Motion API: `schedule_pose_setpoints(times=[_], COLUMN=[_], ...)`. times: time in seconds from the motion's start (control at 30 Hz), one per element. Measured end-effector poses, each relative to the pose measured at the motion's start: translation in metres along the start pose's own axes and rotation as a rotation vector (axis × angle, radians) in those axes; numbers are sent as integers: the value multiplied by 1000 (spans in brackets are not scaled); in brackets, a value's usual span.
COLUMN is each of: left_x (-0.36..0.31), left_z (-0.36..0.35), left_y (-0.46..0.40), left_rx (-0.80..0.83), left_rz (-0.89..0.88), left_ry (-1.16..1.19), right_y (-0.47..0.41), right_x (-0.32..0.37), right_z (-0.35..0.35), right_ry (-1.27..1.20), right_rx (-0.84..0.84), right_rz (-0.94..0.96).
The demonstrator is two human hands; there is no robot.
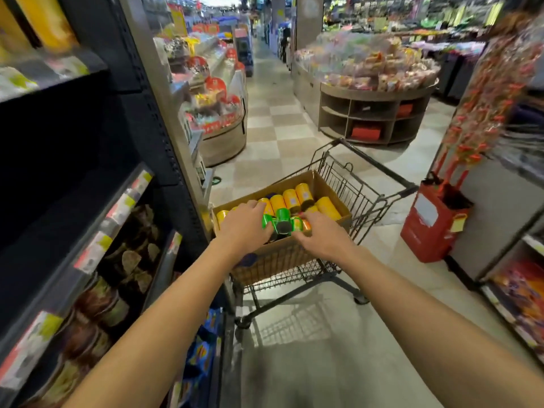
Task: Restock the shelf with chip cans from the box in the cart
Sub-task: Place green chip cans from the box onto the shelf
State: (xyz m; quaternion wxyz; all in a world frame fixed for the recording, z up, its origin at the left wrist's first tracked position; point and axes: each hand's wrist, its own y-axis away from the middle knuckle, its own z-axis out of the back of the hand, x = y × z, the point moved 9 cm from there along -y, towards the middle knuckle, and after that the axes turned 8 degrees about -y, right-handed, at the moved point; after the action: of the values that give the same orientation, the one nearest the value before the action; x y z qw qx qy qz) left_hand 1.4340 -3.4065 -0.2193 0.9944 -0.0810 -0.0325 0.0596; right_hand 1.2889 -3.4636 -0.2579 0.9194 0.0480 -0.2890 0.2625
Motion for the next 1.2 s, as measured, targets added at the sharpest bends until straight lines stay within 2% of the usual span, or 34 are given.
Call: schedule_pose_setpoints(times=[0.1, 0.3, 0.47, 0.57, 0.7, 0.87, 1.2], left_x=[14, 44, 57, 58, 57, 66, 102], left_z=[-34, -96, -153, -183, -226, -286, -367], left_y=[-40, -123, -184, -213, -236, -259, -287], left_rx=[13, 75, 188, 197, 283, 449, 668], left_rz=[6, 59, 97, 84, 86, 152, 280], left_ry=[-4, -9, -53, -97, -121, -25, 119], right_y=[-36, -127, -203, -235, -267, -309, -375], right_x=[-22, -77, -118, -143, -172, -195, -208], right_z=[-20, -50, -81, -104, -134, -164, -222], right_ry=[-100, -89, -87, -67, -6, 9, -222], right_rx=[-32, -36, 66, 119, 226, 324, 447], right_rz=[-8, 1, -26, -51, -105, -167, -431])
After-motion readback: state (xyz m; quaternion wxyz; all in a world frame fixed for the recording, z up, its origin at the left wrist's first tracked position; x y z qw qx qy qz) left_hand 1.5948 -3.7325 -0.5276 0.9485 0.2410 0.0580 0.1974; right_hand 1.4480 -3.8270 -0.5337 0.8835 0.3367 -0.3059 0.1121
